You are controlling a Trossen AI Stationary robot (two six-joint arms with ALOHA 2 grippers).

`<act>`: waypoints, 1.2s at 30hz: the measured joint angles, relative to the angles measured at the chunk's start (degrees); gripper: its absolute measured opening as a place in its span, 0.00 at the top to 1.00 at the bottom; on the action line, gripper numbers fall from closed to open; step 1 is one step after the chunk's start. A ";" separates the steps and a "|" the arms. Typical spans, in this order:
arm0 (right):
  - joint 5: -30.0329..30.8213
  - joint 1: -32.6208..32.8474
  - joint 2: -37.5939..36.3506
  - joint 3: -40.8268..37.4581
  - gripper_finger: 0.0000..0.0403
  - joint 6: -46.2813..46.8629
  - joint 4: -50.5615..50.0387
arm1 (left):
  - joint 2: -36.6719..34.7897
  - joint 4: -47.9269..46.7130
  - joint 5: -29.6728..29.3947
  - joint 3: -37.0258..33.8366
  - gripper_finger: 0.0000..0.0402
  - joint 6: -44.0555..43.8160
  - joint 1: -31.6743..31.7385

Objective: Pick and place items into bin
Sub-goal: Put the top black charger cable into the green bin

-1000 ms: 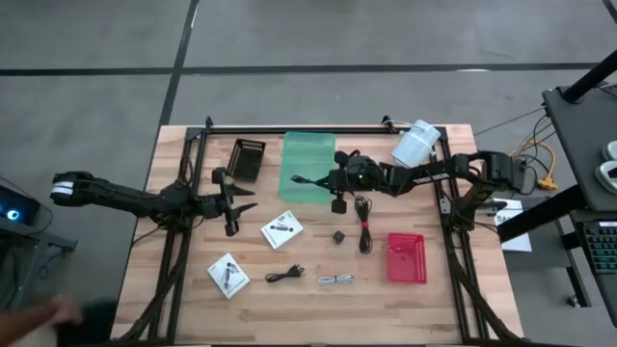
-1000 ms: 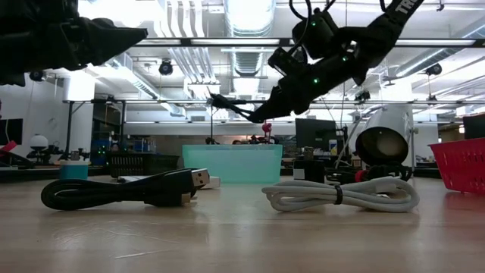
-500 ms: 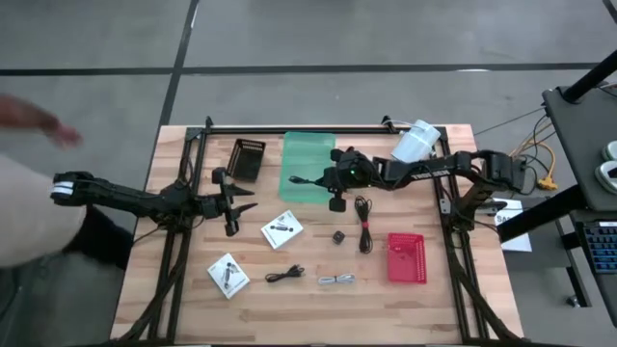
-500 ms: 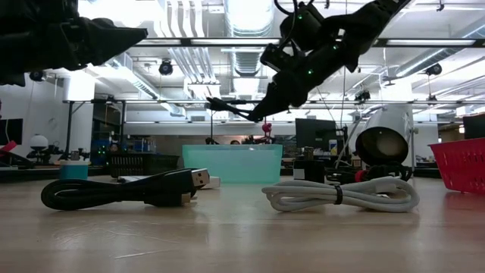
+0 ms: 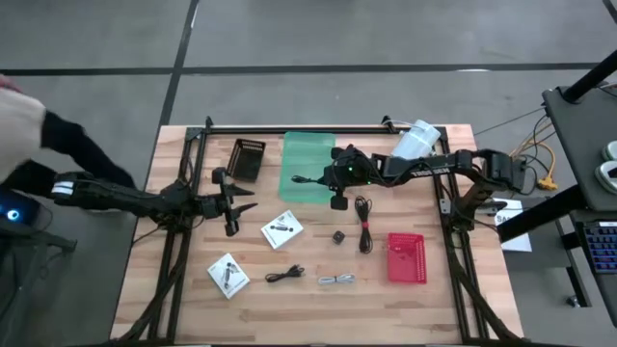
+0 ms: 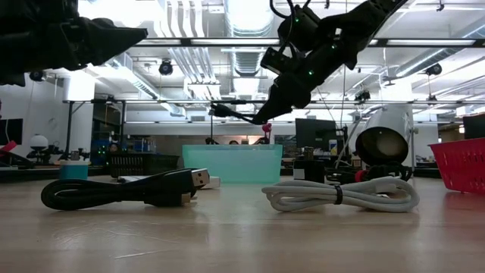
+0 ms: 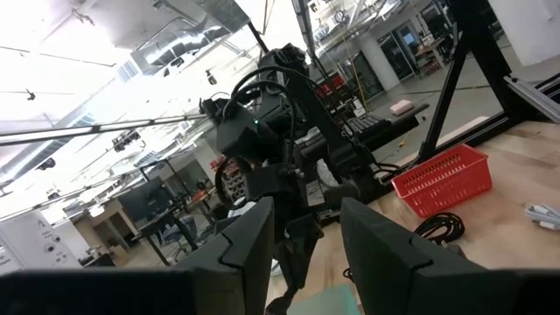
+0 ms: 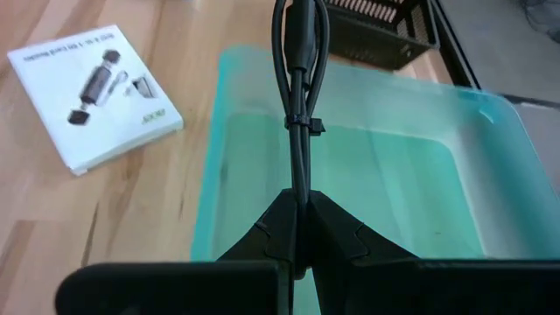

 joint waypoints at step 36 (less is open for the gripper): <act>-4.99 -3.48 0.55 11.02 0.98 1.94 -18.97 | 0.00 0.00 0.00 0.00 0.71 0.00 0.00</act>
